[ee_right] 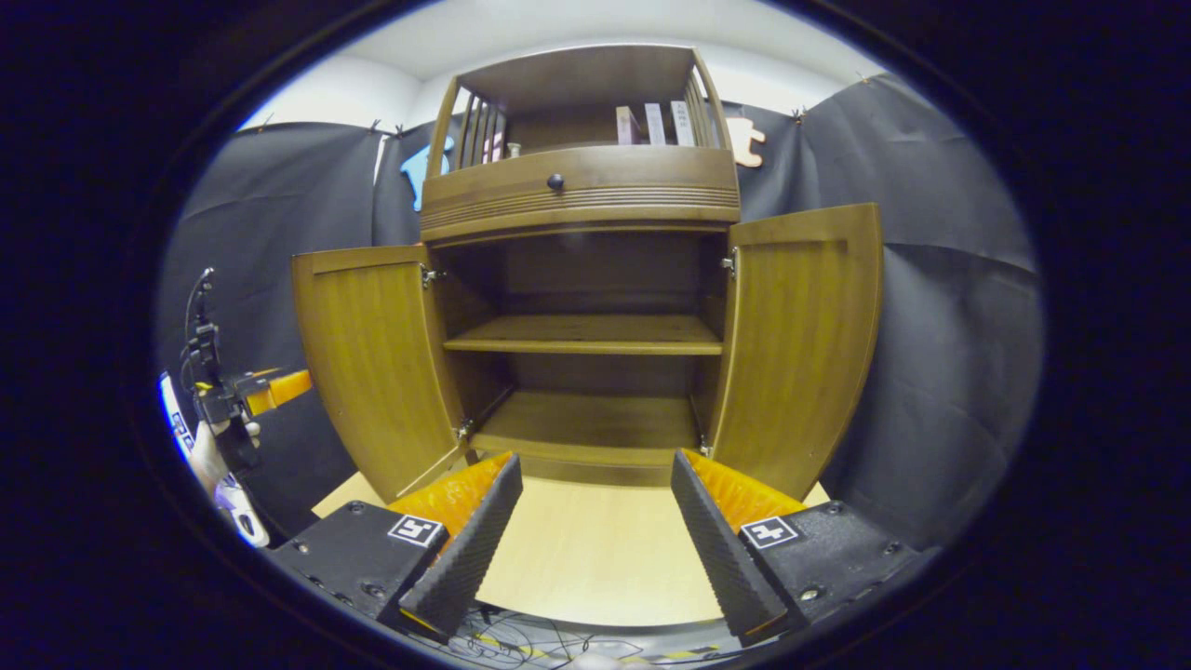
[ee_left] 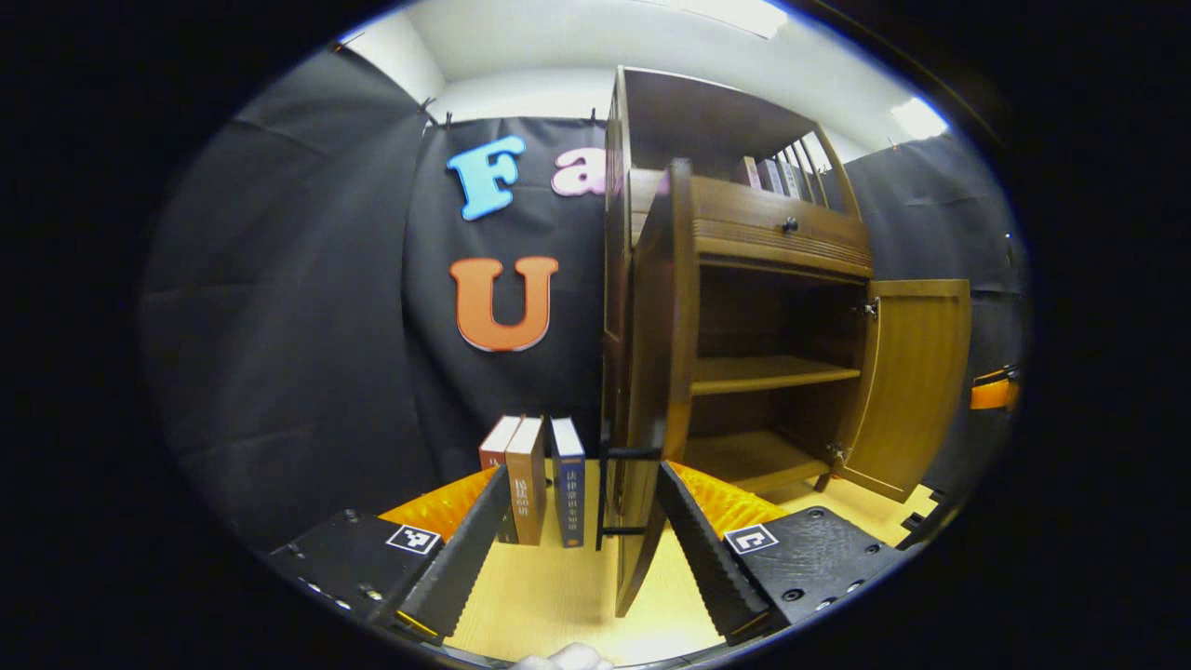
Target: Open the right door of the double-door shoe cabinet with the right hand, and open the left door with the left hand.
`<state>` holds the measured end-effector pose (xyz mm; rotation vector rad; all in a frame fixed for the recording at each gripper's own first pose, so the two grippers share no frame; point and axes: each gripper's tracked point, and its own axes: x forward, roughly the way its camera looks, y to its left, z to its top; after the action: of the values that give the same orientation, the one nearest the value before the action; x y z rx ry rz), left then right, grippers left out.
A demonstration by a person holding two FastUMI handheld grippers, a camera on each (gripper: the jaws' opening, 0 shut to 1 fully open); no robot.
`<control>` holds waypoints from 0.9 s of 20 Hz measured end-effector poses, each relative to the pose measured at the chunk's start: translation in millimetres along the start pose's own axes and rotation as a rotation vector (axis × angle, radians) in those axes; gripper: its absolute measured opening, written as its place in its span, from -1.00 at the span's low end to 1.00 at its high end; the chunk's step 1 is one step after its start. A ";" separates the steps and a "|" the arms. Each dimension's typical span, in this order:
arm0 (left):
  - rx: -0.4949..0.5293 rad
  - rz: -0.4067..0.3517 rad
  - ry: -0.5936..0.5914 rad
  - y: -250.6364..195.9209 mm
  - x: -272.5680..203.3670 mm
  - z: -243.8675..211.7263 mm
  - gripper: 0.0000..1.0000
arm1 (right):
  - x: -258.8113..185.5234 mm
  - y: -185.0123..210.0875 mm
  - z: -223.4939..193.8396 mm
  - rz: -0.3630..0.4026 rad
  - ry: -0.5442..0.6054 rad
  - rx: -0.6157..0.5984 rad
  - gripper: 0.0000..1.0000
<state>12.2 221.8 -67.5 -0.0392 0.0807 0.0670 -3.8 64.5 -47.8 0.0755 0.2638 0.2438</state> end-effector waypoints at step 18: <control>-0.041 0.000 0.020 -157.1 -15.0 8.5 0.90 | -2.5 -30.2 1.1 -0.090 -0.048 0.036 1.00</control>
<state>8.6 64.5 -52.1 -0.0811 0.0996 0.0686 1.0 34.6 -49.3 0.1050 0.2230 0.1472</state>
